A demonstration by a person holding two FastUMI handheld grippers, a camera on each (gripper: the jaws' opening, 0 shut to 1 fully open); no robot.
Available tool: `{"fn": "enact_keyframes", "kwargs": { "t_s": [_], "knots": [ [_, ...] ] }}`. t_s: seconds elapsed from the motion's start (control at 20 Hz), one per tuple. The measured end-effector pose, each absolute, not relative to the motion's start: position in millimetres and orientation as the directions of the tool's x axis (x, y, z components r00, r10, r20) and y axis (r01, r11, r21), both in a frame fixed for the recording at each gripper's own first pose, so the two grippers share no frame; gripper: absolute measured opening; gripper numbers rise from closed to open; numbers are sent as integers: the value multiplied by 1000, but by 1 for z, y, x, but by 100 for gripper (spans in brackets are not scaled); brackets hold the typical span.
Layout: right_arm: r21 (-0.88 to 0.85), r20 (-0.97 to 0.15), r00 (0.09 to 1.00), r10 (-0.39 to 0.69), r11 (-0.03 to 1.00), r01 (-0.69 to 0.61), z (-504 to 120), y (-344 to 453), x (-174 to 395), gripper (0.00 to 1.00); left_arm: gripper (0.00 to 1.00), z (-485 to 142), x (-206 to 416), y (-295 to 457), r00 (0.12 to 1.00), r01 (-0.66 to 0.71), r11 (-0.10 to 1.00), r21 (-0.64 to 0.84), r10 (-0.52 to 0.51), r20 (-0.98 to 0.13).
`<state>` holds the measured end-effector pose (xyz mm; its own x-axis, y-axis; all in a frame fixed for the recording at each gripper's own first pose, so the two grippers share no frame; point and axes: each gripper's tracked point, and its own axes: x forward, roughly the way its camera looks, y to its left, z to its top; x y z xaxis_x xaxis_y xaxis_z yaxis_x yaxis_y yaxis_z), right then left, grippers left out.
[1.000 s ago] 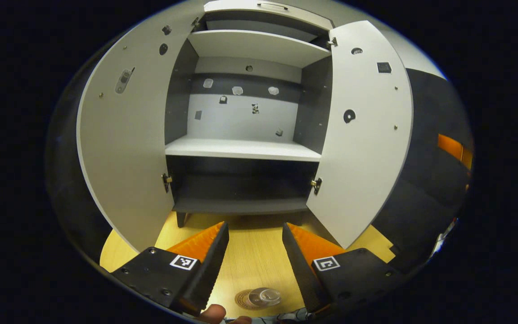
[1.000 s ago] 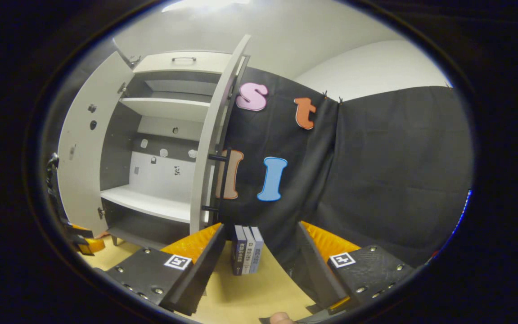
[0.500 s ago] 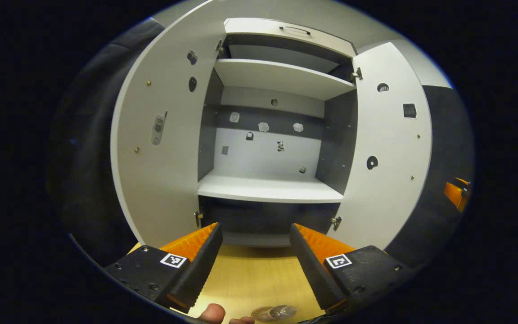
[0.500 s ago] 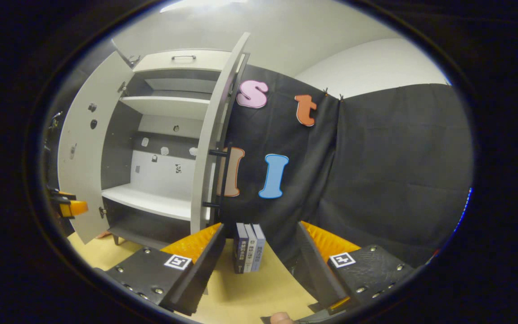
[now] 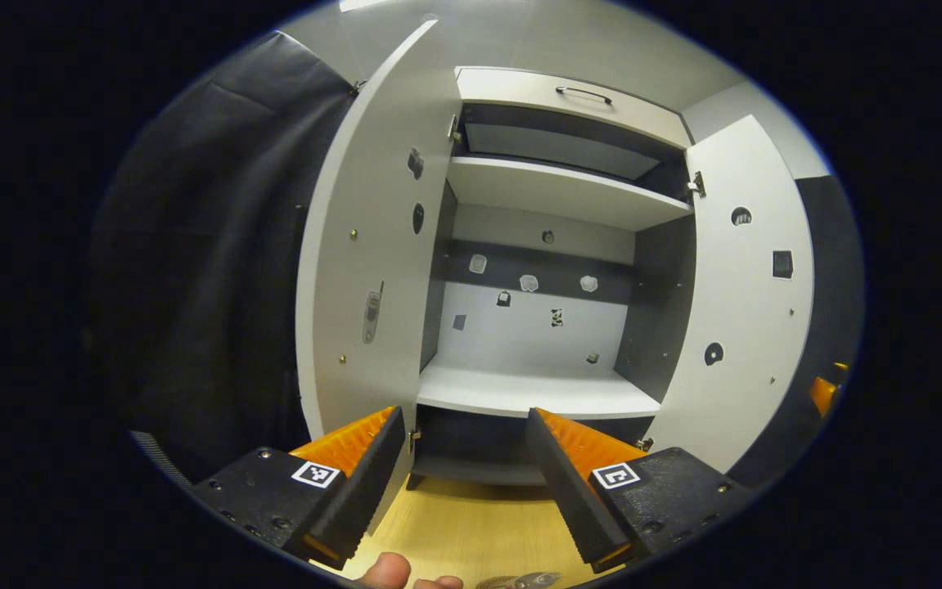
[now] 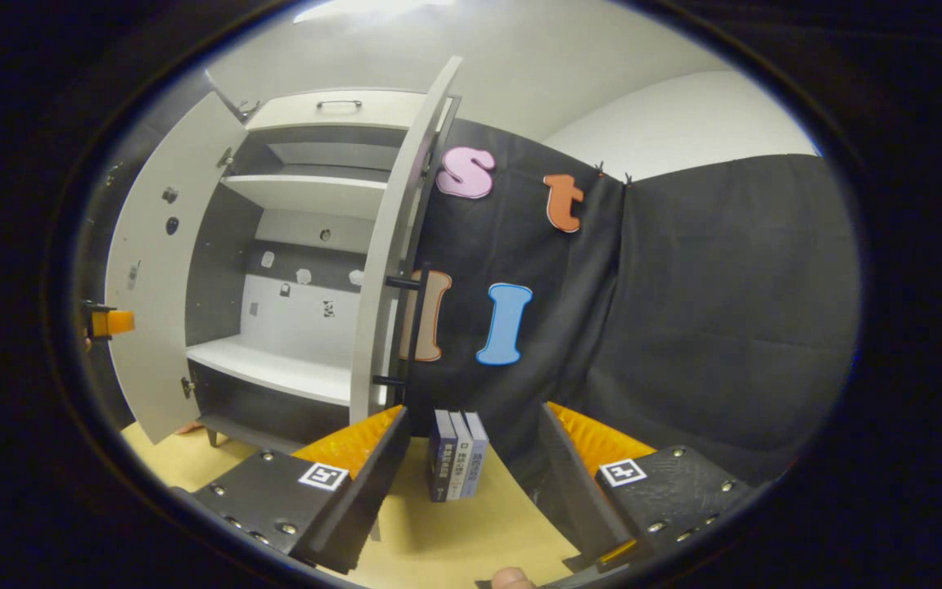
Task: Grasp the bottle in the cabinet with the left hand and place it on the coaster, then close the right door with the right hand and the left door with the left hand.
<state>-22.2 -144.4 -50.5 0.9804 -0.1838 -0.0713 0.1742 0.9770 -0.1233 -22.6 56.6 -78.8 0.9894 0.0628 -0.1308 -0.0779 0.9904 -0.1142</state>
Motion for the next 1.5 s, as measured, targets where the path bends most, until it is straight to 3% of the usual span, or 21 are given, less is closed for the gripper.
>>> {"fn": "enact_keyframes", "kwargs": {
  "t_s": [0.5, 0.55, 0.6, 1.1, 1.5],
  "knots": [
    [-132, -24, 985, -171, 977, 167, -36, -126, 24, 96, 96, -78, -49, 100, 975, -180, 983, -32, 173, -141],
    [-128, -26, 986, -163, 979, 159, -36, -123, 25, 96, 92, -78, -48, 101, 974, -183, 983, -30, 177, -139],
    [-126, -27, 985, -168, 979, 163, -37, -124, 24, 96, 96, -76, -48, 101, 975, -181, 983, -33, 175, -136],
    [-39, -59, 993, -104, 994, 102, -41, -106, 26, 95, 96, -72, -31, 77, 985, -120, 992, -47, 113, -127],
    [-2, -60, 997, 57, 998, -57, -40, -39, 34, 95, 96, -75, -31, 74, 987, -99, 995, -22, 95, -133]
  ]
}}
